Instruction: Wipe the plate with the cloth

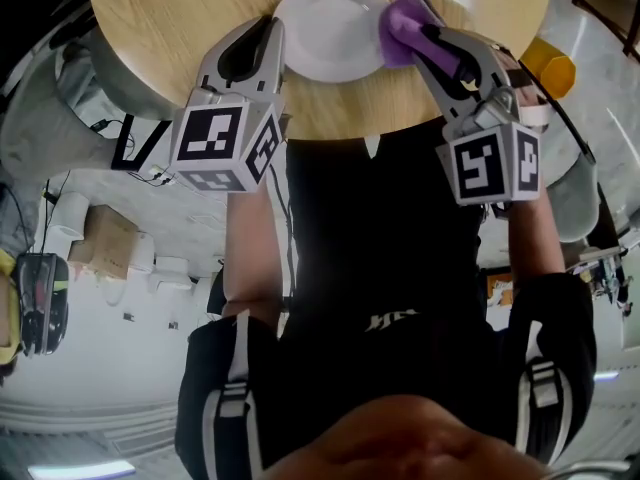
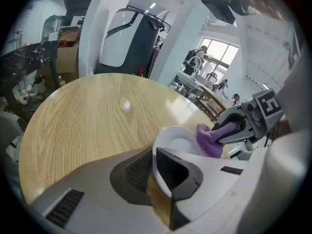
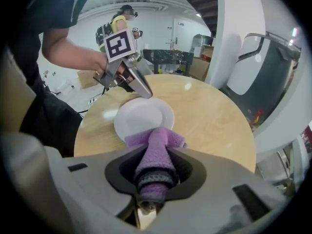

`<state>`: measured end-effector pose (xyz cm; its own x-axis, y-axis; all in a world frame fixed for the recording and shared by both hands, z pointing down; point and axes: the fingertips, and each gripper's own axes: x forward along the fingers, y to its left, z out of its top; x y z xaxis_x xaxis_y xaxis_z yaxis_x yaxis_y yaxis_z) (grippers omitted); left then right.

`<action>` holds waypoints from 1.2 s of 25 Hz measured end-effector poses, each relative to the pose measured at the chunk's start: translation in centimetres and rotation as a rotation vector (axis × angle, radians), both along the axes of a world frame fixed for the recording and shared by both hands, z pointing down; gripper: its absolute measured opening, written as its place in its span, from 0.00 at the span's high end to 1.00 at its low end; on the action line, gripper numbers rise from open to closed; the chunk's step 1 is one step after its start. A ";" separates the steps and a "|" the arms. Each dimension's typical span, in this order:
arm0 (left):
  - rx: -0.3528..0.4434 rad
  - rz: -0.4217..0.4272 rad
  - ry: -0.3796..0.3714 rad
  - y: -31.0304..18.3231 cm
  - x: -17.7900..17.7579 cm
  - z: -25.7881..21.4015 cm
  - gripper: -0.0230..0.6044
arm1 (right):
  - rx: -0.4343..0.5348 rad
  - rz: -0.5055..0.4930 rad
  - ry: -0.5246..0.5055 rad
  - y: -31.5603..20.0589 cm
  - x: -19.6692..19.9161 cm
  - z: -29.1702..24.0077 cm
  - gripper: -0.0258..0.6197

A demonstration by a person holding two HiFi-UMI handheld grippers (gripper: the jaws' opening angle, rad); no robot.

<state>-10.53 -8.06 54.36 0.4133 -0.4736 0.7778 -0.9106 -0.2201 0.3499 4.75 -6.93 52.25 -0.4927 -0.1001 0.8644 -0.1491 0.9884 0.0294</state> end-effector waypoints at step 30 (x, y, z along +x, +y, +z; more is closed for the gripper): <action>0.051 -0.008 -0.131 -1.8 -1.1 -0.8 0.91 | -0.092 0.106 -0.273 0.8 -1.1 -4.0 0.81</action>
<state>-11.68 -9.82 53.55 0.3061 -0.5167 0.7996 -0.9494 -0.2274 0.2165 3.62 -6.11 48.28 -0.6988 -0.0910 0.7095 -0.2417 0.9636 -0.1144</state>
